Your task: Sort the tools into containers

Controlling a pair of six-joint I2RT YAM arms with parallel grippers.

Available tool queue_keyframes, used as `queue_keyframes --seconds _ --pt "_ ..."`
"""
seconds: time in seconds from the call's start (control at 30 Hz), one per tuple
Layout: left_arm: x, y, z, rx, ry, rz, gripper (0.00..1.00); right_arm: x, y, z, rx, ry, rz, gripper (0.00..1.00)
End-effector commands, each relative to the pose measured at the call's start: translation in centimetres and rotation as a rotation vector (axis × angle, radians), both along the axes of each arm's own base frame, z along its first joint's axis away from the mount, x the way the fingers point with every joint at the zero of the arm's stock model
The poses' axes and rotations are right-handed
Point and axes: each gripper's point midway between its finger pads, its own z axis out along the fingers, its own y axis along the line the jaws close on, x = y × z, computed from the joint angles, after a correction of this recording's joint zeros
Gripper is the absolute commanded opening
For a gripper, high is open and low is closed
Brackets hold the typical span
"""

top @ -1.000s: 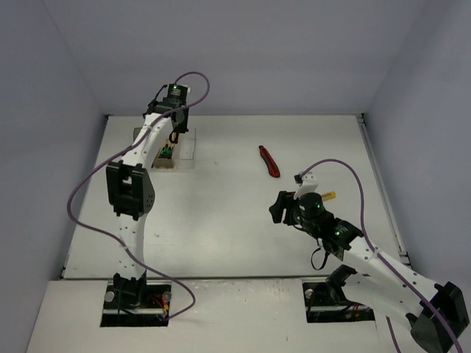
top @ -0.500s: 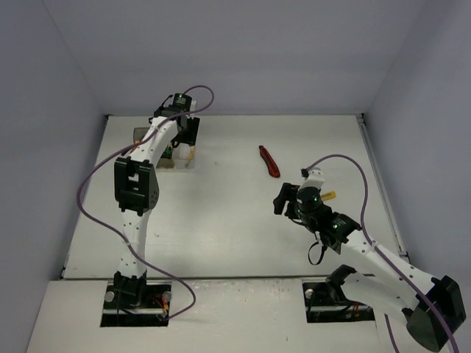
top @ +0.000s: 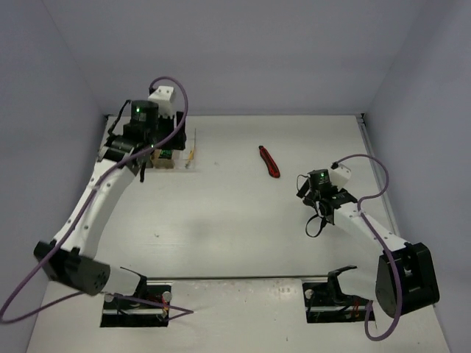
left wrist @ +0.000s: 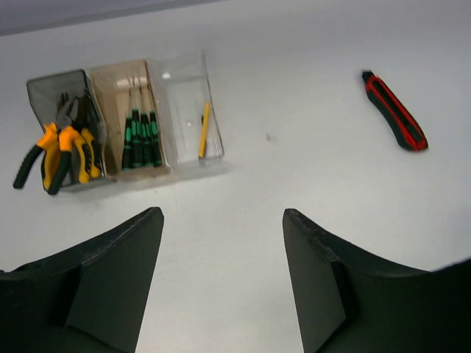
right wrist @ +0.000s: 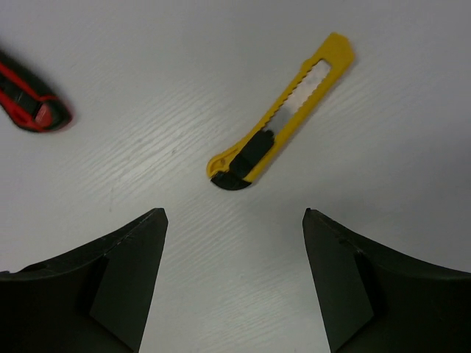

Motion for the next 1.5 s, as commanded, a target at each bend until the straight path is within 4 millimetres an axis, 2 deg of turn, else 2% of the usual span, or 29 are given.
queue_keyframes --seconds 0.0,0.07,0.1,0.2,0.3,0.53,0.8,1.0,1.03,1.2,1.27,1.3,1.43,1.47 --pt "-3.4 0.0 -2.1 -0.024 0.010 -0.034 0.62 2.8 -2.8 2.3 -0.058 -0.058 -0.157 0.71" --pt "-5.4 1.4 -2.4 -0.002 -0.020 -0.006 0.62 3.3 -3.7 1.8 -0.100 -0.026 -0.183 0.71" --pt "-6.0 2.3 -4.1 0.029 -0.002 0.022 0.62 3.6 -4.0 1.6 -0.113 -0.006 -0.196 0.71" --pt "-7.9 4.1 -3.9 0.050 -0.077 0.056 0.63 4.3 -4.2 0.5 -0.095 0.044 -0.209 0.72" --pt "-9.0 4.8 -4.3 0.052 -0.108 0.062 0.63 4.8 -4.2 -0.5 -0.073 0.082 -0.219 0.71" --pt "-9.8 6.0 -4.5 0.059 -0.143 0.109 0.63 5.3 -3.8 -2.2 -0.033 0.139 -0.235 0.67" --pt "-10.1 5.3 -3.8 0.016 -0.166 0.085 0.63 3.7 -3.4 -4.9 -0.021 0.239 -0.228 0.59" --pt "-10.2 5.6 -3.6 0.029 -0.171 0.091 0.63 3.3 -3.1 -6.6 0.000 0.300 -0.225 0.54" --pt "-10.3 5.6 -3.5 0.027 -0.176 0.090 0.63 3.1 -3.1 -6.9 0.006 0.309 -0.233 0.51" --pt "-10.3 5.5 -3.4 0.020 -0.184 0.083 0.63 2.7 -3.0 -7.6 0.020 0.333 -0.238 0.23" --pt "-10.3 5.4 -3.3 0.016 -0.186 0.076 0.63 2.6 -3.0 -7.7 0.022 0.337 -0.229 0.05" --pt "-10.3 5.3 -3.3 0.015 -0.185 0.073 0.63 2.6 -2.9 -7.6 0.024 0.335 -0.225 0.00" --pt "-10.3 4.3 -3.3 -0.013 -0.187 0.026 0.63 3.5 -1.2 -5.8 -0.007 0.281 -0.137 0.00" --pt "-10.3 3.9 -3.5 -0.022 -0.178 0.009 0.63 3.9 -0.1 -4.9 -0.027 0.251 -0.090 0.00"
